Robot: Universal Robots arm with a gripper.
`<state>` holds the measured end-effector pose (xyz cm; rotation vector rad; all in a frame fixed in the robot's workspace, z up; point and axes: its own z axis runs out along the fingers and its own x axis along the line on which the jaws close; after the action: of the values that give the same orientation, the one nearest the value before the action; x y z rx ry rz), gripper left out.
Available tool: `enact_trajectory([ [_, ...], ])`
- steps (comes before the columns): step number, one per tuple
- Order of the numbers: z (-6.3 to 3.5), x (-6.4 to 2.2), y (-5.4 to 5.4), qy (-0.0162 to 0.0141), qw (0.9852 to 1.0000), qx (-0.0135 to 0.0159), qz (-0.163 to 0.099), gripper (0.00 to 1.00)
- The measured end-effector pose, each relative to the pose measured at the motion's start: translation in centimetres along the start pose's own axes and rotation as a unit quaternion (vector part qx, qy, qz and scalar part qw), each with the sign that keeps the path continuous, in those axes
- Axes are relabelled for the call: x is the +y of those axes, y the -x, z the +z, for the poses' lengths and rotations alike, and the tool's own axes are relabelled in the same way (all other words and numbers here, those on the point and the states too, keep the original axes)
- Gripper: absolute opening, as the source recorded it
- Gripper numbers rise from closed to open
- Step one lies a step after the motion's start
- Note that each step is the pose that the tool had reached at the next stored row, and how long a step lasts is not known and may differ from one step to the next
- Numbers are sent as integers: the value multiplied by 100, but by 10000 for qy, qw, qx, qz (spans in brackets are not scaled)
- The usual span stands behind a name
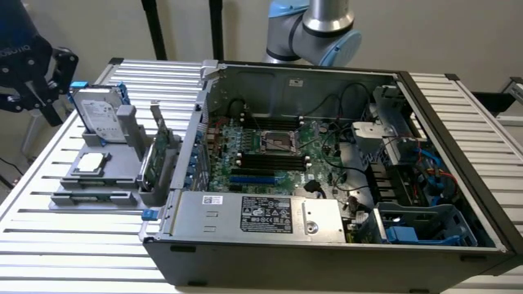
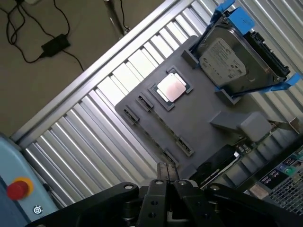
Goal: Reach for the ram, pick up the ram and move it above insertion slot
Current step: 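Pick up the ram and move it above insertion slot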
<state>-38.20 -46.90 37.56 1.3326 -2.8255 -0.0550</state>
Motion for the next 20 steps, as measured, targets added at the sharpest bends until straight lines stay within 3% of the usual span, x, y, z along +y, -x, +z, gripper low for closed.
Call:
enact_trajectory([
  [5, 1, -1, 0, 0, 9990, 18, -455, 11],
  [10, 3, -1, 0, 0, 9959, 36, -905, 11],
  [15, 7, -1, 0, -1, 9907, 53, -1357, 11],
  [20, 10, -1, 0, -1, 9835, 71, -1808, 11],
])
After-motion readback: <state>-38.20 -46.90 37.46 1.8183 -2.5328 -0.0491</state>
